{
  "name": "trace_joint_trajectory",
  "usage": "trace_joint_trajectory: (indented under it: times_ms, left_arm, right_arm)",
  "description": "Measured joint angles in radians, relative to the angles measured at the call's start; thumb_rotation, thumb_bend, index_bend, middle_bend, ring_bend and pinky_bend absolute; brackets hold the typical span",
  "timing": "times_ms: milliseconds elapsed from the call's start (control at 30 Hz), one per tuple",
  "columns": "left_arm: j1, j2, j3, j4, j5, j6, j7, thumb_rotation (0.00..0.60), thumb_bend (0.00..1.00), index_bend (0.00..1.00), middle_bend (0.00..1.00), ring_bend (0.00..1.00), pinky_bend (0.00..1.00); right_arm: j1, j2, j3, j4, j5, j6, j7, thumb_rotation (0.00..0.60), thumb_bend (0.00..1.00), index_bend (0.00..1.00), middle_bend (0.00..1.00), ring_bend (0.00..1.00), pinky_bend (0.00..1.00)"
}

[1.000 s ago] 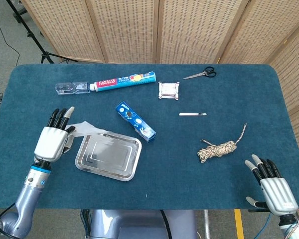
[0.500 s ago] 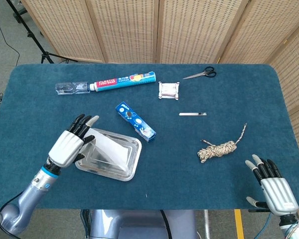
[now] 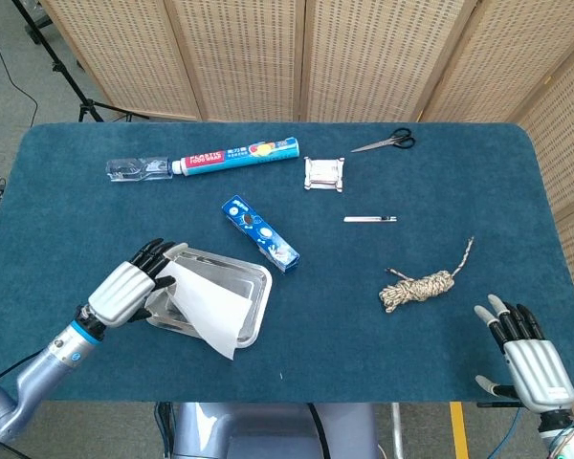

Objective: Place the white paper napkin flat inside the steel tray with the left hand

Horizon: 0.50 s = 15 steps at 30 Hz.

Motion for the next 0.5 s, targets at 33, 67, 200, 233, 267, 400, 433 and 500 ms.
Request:
trace_joint_trajectory:
  times_ms: [33,67,200,233,267,400,433,500]
  left_arm:
    - [0.002,0.005,0.009,0.005,0.000,-0.005,-0.010,0.600,0.53,0.64,0.04,0.00,0.00]
    - [0.002,0.009,0.015,0.008,0.001,-0.010,-0.016,0.600,0.53,0.64,0.04,0.00,0.00]
    - [-0.002,0.022,0.044,0.024,0.015,-0.032,-0.042,0.600,0.52,0.64,0.04,0.00,0.00]
    - [-0.004,0.023,0.051,0.034,0.020,-0.035,-0.046,0.600,0.52,0.64,0.04,0.00,0.00]
    - [-0.005,0.023,0.053,0.042,0.024,-0.037,-0.048,0.600,0.52,0.64,0.04,0.00,0.00]
    - [-0.014,0.012,0.059,0.079,0.028,-0.047,-0.063,0.600,0.53,0.64,0.04,0.00,0.00]
    - [-0.018,0.007,0.059,0.090,0.027,-0.053,-0.071,0.600,0.53,0.64,0.04,0.00,0.00]
    - [-0.024,-0.001,0.058,0.103,0.025,-0.059,-0.082,0.600,0.53,0.64,0.04,0.00,0.00]
  right_arm:
    - [0.000,-0.001,-0.001,-0.001,-0.001,-0.001,-0.002,0.600,0.00,0.10,0.00,0.00,0.00]
    - [0.000,-0.001,-0.001,-0.001,-0.001,-0.001,-0.003,0.600,0.00,0.10,0.00,0.00,0.00]
    - [-0.001,-0.002,-0.002,-0.002,-0.002,0.000,-0.006,0.600,0.00,0.10,0.00,0.00,0.00]
    - [-0.001,-0.002,-0.001,-0.001,-0.001,0.000,-0.005,0.600,0.00,0.10,0.00,0.00,0.00]
    - [-0.001,-0.002,0.000,-0.001,-0.001,0.000,-0.005,0.600,0.00,0.10,0.00,0.00,0.00]
    - [0.000,-0.003,0.000,0.001,0.002,-0.002,-0.004,0.600,0.00,0.10,0.00,0.00,0.00]
    - [0.000,-0.003,0.000,0.001,0.002,-0.003,-0.004,0.600,0.00,0.10,0.00,0.00,0.00]
    - [0.001,-0.004,0.000,0.002,0.002,-0.004,-0.005,0.600,0.00,0.10,0.00,0.00,0.00]
